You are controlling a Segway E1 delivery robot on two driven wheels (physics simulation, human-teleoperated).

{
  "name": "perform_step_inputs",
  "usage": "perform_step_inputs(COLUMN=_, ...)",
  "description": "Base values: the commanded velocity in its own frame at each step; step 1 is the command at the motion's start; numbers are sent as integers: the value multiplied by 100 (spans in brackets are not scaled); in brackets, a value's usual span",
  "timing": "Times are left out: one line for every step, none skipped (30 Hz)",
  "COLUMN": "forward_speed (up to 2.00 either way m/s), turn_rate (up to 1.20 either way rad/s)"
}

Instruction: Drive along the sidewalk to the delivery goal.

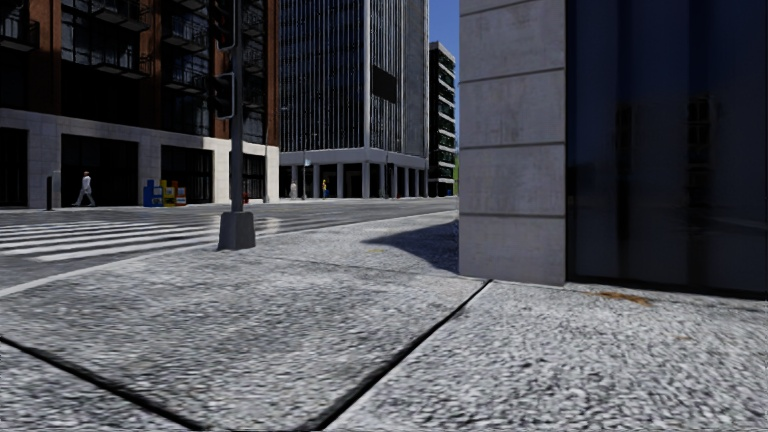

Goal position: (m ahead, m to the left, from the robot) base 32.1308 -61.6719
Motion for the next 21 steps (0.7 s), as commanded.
perform_step_inputs(forward_speed=200, turn_rate=0)
perform_step_inputs(forward_speed=200, turn_rate=0)
perform_step_inputs(forward_speed=200, turn_rate=0)
perform_step_inputs(forward_speed=200, turn_rate=0)
perform_step_inputs(forward_speed=200, turn_rate=0)
perform_step_inputs(forward_speed=200, turn_rate=0)
perform_step_inputs(forward_speed=200, turn_rate=1)
perform_step_inputs(forward_speed=200, turn_rate=21)
perform_step_inputs(forward_speed=200, turn_rate=42)
perform_step_inputs(forward_speed=200, turn_rate=42)
perform_step_inputs(forward_speed=200, turn_rate=59)
perform_step_inputs(forward_speed=200, turn_rate=65)
perform_step_inputs(forward_speed=200, turn_rate=67)
perform_step_inputs(forward_speed=200, turn_rate=61)
perform_step_inputs(forward_speed=200, turn_rate=61)
perform_step_inputs(forward_speed=200, turn_rate=16)
perform_step_inputs(forward_speed=200, turn_rate=3)
perform_step_inputs(forward_speed=200, turn_rate=0)
perform_step_inputs(forward_speed=200, turn_rate=0)
perform_step_inputs(forward_speed=200, turn_rate=0)
perform_step_inputs(forward_speed=200, turn_rate=0)
